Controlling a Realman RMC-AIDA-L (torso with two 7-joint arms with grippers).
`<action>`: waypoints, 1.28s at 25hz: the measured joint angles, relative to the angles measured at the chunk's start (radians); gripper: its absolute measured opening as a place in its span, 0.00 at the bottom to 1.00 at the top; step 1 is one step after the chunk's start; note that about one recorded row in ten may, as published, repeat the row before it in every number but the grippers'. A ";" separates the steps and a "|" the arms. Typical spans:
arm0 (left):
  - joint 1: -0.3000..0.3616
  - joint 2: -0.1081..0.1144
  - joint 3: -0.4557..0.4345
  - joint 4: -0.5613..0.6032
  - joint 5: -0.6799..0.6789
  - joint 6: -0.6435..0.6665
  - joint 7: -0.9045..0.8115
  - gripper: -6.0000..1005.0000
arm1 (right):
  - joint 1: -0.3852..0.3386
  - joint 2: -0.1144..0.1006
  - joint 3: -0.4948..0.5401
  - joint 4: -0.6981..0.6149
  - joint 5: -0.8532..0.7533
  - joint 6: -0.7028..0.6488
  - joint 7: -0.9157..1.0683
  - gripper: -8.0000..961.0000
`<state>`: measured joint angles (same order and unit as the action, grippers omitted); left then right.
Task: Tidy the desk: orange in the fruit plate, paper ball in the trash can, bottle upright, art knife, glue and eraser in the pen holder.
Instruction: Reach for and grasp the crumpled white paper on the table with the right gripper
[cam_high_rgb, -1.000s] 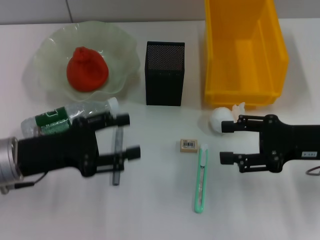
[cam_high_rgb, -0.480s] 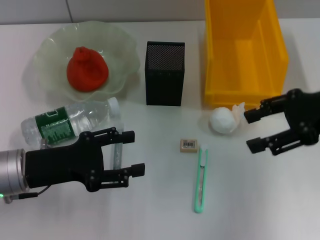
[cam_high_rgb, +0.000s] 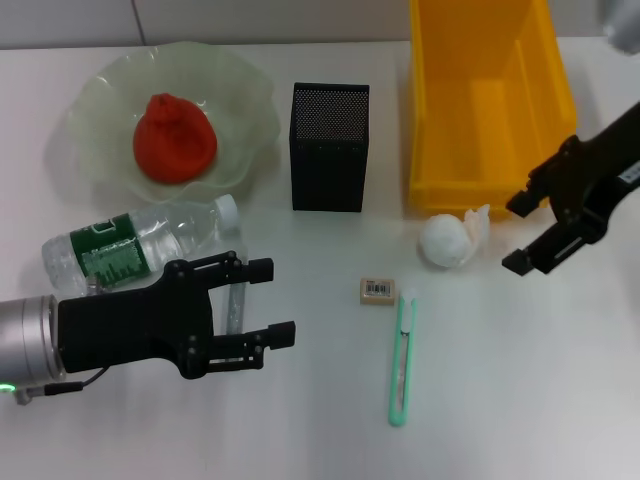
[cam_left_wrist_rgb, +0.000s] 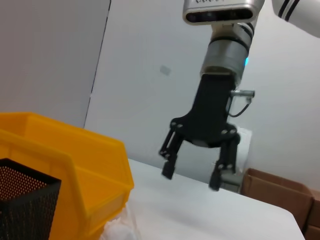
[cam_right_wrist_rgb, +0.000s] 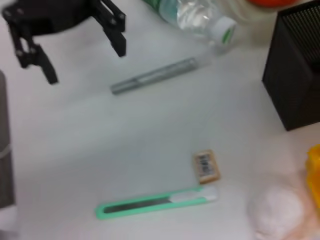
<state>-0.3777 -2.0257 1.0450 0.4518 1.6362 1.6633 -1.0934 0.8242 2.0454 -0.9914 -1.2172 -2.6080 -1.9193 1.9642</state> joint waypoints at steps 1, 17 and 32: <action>-0.001 -0.002 -0.002 -0.001 0.000 -0.002 -0.003 0.80 | -0.002 0.007 -0.016 -0.008 -0.008 0.012 0.000 0.80; -0.002 -0.002 -0.003 -0.012 0.000 -0.028 -0.008 0.80 | -0.100 0.042 -0.282 -0.016 0.027 0.296 -0.011 0.80; -0.004 -0.004 -0.003 -0.012 -0.001 -0.029 -0.008 0.80 | -0.122 0.044 -0.405 0.022 0.036 0.431 -0.005 0.80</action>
<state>-0.3820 -2.0294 1.0415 0.4402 1.6351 1.6344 -1.1015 0.7019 2.0893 -1.3967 -1.1953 -2.5725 -1.4886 1.9587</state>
